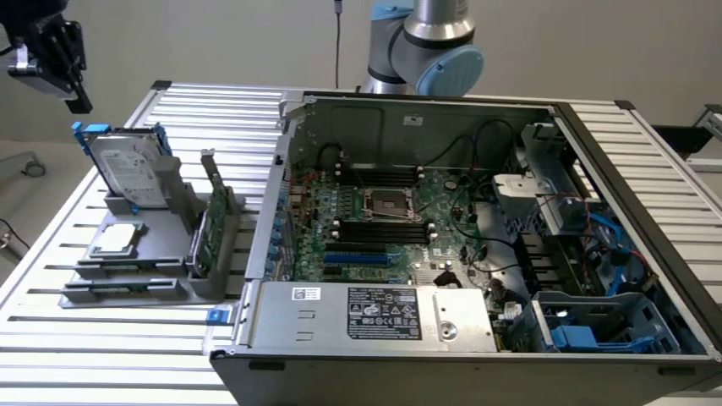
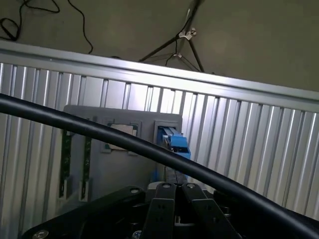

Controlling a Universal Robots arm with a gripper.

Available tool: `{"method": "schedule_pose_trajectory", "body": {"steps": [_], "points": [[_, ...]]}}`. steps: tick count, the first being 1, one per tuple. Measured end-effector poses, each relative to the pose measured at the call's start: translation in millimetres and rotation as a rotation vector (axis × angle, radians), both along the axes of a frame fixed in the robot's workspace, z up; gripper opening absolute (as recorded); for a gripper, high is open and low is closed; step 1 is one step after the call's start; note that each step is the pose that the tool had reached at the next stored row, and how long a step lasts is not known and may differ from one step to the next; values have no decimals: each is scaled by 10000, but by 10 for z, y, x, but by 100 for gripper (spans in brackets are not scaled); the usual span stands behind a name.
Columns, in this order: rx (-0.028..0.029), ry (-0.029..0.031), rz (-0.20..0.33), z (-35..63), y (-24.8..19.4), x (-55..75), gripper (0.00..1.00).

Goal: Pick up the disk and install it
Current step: 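Pick up the disk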

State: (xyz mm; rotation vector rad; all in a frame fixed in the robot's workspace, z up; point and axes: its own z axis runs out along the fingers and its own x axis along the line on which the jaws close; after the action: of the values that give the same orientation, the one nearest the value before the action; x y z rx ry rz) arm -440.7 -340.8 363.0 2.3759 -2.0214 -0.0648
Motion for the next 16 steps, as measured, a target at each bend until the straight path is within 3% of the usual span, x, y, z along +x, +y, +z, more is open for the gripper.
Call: {"method": "schedule_pose_trajectory", "body": {"steps": [2, 5, 7, 13, 16], "points": [[15, -23, 236, 0, 1, 0, 11], [15, -111, 394, -1, 6, -2, 11], [15, -115, 396, -1, 6, -1, 12], [14, -118, 394, -4, 6, -2, 42], [18, -153, 394, -34, 6, -3, 48]]}}
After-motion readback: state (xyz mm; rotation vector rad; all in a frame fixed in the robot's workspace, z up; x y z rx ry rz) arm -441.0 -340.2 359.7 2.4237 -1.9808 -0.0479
